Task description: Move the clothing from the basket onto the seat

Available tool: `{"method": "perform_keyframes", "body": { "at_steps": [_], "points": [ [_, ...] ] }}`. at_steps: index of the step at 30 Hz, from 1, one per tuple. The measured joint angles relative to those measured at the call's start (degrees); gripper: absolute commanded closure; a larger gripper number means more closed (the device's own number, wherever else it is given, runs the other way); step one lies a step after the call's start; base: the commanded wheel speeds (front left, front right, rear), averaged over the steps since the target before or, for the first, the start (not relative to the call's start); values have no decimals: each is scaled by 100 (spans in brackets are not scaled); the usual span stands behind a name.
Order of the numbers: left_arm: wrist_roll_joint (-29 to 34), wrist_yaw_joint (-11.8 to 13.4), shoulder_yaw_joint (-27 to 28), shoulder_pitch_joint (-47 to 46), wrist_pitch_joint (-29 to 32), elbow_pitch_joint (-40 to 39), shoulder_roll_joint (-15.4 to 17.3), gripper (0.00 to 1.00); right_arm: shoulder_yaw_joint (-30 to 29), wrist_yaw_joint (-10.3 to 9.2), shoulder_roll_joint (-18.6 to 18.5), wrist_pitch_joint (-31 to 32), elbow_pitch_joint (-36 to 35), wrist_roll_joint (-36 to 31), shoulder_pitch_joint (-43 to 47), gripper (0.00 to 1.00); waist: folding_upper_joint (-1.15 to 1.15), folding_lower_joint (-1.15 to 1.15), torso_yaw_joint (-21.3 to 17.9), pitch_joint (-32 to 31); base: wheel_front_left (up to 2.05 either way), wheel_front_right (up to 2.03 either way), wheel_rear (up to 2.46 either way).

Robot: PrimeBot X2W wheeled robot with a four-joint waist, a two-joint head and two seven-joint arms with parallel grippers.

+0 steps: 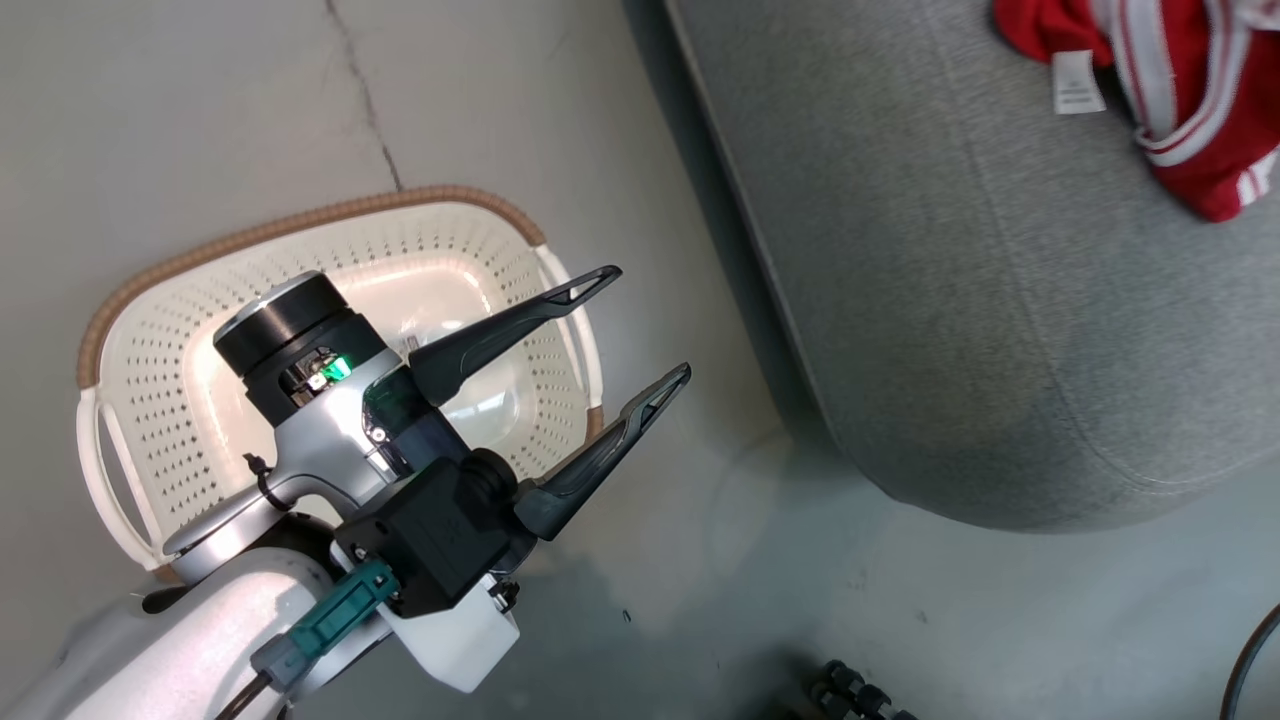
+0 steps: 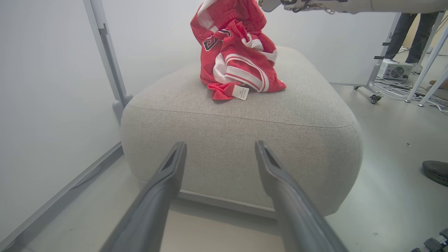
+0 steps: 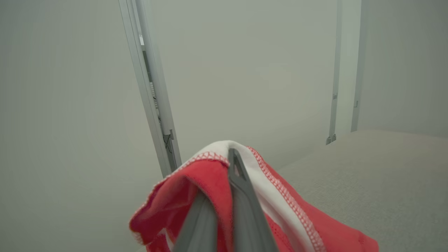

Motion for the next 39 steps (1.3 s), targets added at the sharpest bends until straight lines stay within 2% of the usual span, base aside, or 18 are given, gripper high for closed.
{"method": "perform_keyframes", "body": {
  "at_steps": [6,11,12,13,14,15,16,17,29,34,36,39],
  "points": [
    [14,-9,-60,-105,15,-44,64,0,-179,2,192,0,323,-90,147,100,0,0,164,404,0,0,0],
    [-16,-24,-133,-140,-75,45,26,0,-267,2,415,0,488,-105,657,100,0,0,202,375,0,0,0],
    [-23,-25,-141,-141,-92,75,10,0,-256,2,450,0,493,-90,734,90,0,0,200,345,0,0,0],
    [-29,-25,-151,-143,-112,113,-4,0,-264,2,494,0,475,-82,803,62,0,0,197,308,0,0,0],
    [-40,-25,-167,-143,-147,154,-23,0,-246,2,515,0,472,-44,862,12,0,0,196,265,0,0,0],
    [-58,-25,-182,-143,-170,194,-47,0,-182,2,519,0,471,-47,930,0,0,0,196,215,0,0,0],
    [-64,-24,-198,-143,-219,234,-81,0,-181,2,535,0,428,-38,1005,0,0,0,198,159,0,0,0],
    [-185,60,-248,-37,-520,537,-324,0,-60,1,611,0,102,-56,1716,0,0,0,240,-284,0,0,0],
    [-677,679,-8,684,-1054,1240,-637,0,498,1,773,0,-1221,-398,3398,0,0,0,524,-1479,0,0,0],
    [-891,924,198,930,-1230,1464,-759,0,868,1,822,0,-1659,-482,3973,0,0,0,871,-1800,0,0,0],
    [-1051,1133,396,1108,-1357,1626,-886,0,1183,2,833,18,-1907,-493,4325,0,0,0,1217,-2021,0,0,0],
    [-1135,1213,498,1204,-1402,1706,-929,0,1325,1,833,69,-2063,-495,4492,0,0,0,1399,-2129,0,0,0]
  ]
}}
